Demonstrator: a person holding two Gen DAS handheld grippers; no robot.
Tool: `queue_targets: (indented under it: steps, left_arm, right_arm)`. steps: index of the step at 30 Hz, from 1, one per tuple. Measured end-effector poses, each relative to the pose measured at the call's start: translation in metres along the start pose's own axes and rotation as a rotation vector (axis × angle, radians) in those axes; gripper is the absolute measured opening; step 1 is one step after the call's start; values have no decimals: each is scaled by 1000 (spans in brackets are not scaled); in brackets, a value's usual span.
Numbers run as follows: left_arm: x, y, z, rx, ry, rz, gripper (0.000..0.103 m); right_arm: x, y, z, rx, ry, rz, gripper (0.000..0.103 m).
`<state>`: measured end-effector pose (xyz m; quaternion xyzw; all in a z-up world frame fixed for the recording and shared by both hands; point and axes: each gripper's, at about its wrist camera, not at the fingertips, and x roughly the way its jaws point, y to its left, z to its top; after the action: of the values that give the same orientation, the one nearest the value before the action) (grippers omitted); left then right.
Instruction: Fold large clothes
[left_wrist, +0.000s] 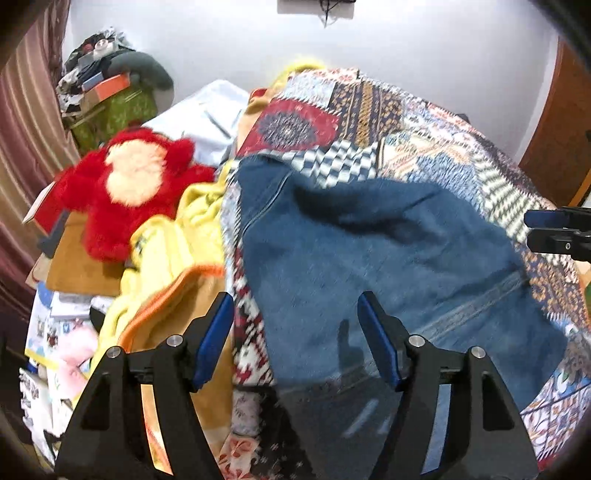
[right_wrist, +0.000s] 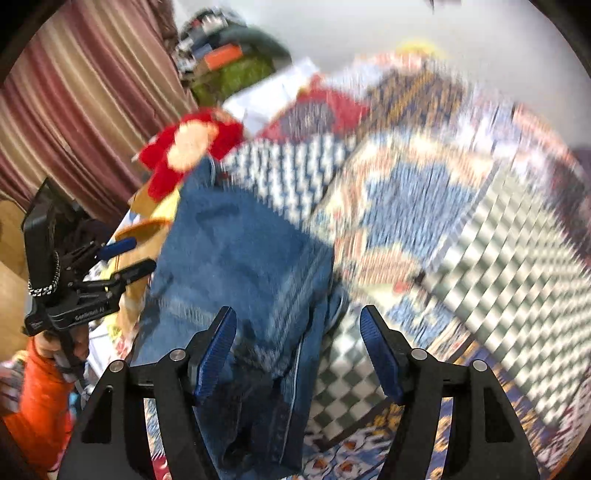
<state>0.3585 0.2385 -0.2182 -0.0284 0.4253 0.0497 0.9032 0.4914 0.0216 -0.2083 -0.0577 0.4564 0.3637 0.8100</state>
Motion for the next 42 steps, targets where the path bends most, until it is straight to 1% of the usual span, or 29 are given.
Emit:
queue_targets:
  steps: [2,4,6,7,8,9,10,11,12,14,16,18,21,23,26,28,29,30,31,32,34,36,38,39,40,41,42]
  left_arm:
    - [8,-5,13,6,-11,0,73]
    - [23,-11,22,18,-9,5,73]
    - [38,-14,29,20,-8,18,73]
    - [51,-14,35,14,9,42,73]
    - [64,-13,39,2,33,51,73]
    - [76,-11,43,-15,51,42,73]
    - [87,-9,47,-40,64,24,73]
    - [92,-7,49,-51,65,23,74]
    - [96,-7,50,-56,63,29,76]
    - [99,-11,50,-48,65,36,77]
    - [93,-16,48,-30,62,54,77]
    - [86,-19,43,-19,70,55,77]
    - [65,-20,28,-34,80,-4,77]
    - [49,-22,14,-45,87,-36,77]
    - [32,-29,-12,-51,111,-67,78]
    - [23,-35,-32,-53,127,-73,79]
    - [19,-37,-40,-52,128,-70,80]
    - [13,-39,-47,-50,118,-55,85]
    - [7,-41,-58,-51,120,-53,87]
    - [3,-41,-64,-58,124,-58,87]
    - [-8,-40,-77,-84,110,-45,88]
    - [-17,-36,-83,-115,116,-48,88]
    - [-23,-31,-89,-144,133,-39,88]
    - [-27,-29,-91,-152,132,-31,87]
    - [-31,-28,-93,-157,128,-24,87]
    - [-39,-26,-94,-163,120,-21,87]
    - [-46,-26,-95,-170,107,-20,87]
  right_arm:
    - [-1,5,6,-6,-33,14,67]
    - [12,13,13,-22,-26,39,67]
    - [25,18,17,-39,-10,42,67]
    - [33,19,17,-47,1,39,67]
    - [43,17,16,-46,11,34,67]
    - [53,16,15,-37,23,29,67]
    - [62,11,12,-20,39,24,67]
    - [72,2,8,7,65,23,67]
    - [77,-6,3,28,81,32,67]
    - [81,-18,-2,72,105,71,67]
    - [79,-26,-3,105,122,110,67]
    - [69,-27,-4,107,118,107,67]
    - [51,-17,-7,76,87,64,68]
    - [36,-7,-12,51,63,60,68]
    - [26,8,-24,22,72,86,68]
    - [26,14,-36,8,96,76,68]
    - [28,16,-45,1,119,58,68]
    - [28,16,-52,-1,127,42,68]
    - [27,15,-56,-1,129,33,68]
    - [23,11,-63,6,122,22,68]
    - [15,3,-70,31,113,18,69]
    - [5,-4,-77,61,107,5,70]
    - [-9,-7,-83,59,95,-46,71]
    - [-14,-6,-86,57,92,-65,71]
    - [-24,-5,-90,51,79,-102,71]
    - [-32,-3,-92,46,71,-113,71]
    - [-41,-1,-94,45,61,-105,71]
